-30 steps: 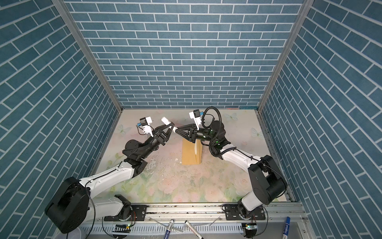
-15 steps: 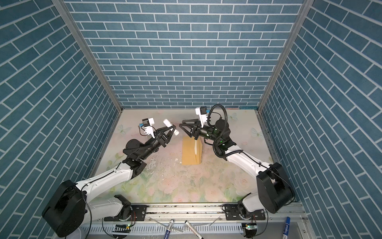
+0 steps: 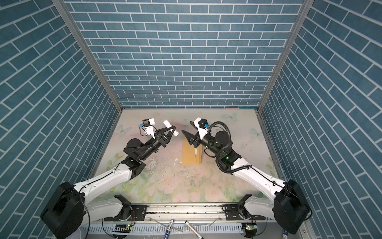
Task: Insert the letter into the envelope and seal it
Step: 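Press the glue stick down onto the flap with the right gripper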
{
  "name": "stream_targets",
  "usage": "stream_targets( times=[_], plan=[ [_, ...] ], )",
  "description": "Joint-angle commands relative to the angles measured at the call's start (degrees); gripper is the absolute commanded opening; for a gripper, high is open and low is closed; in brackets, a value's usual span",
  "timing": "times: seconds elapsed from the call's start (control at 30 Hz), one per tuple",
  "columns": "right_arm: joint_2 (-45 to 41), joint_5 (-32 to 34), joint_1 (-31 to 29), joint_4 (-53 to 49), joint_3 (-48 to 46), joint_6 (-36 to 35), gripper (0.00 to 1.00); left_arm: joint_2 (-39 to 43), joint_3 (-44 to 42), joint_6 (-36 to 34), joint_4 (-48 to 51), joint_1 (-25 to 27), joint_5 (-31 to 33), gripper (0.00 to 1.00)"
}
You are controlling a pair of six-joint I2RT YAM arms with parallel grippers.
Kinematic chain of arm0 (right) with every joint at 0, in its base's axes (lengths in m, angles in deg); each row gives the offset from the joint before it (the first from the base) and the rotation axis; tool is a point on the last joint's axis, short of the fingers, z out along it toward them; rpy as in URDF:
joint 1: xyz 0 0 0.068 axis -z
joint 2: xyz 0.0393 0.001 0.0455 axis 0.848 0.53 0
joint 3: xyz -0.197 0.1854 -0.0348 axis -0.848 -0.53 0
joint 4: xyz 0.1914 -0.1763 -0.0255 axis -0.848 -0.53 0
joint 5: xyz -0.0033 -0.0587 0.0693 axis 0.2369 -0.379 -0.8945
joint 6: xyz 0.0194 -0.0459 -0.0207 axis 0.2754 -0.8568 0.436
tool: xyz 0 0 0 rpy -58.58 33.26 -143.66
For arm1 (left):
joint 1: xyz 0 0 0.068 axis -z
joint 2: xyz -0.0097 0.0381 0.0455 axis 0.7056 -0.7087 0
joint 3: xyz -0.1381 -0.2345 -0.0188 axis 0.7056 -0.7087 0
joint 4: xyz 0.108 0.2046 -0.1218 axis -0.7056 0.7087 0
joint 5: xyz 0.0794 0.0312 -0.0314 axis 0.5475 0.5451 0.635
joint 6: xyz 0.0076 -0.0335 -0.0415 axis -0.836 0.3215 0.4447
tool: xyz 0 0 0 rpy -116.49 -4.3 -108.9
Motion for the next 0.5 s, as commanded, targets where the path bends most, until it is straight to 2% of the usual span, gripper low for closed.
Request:
stream_targets(
  times=[0.0, 0.2, 0.47],
  plan=[
    [0.66, 9.42, -4.13, 5.19, -2.51, -14.9, 0.64, 0.62, 0.08, 2.38, -2.28, 0.06, 1.57, 0.0],
    [5.23, 15.56, -9.49, 12.72, -3.23, -21.48, 0.6, 0.01, -0.12, 4.73, -4.69, 0.11, 1.57, 0.0],
    [11.45, 21.85, -13.34, 20.21, -1.22, -27.47, 0.47, -0.05, -0.28, 5.23, -5.3, 0.08, 1.59, 0.0]
  ],
)
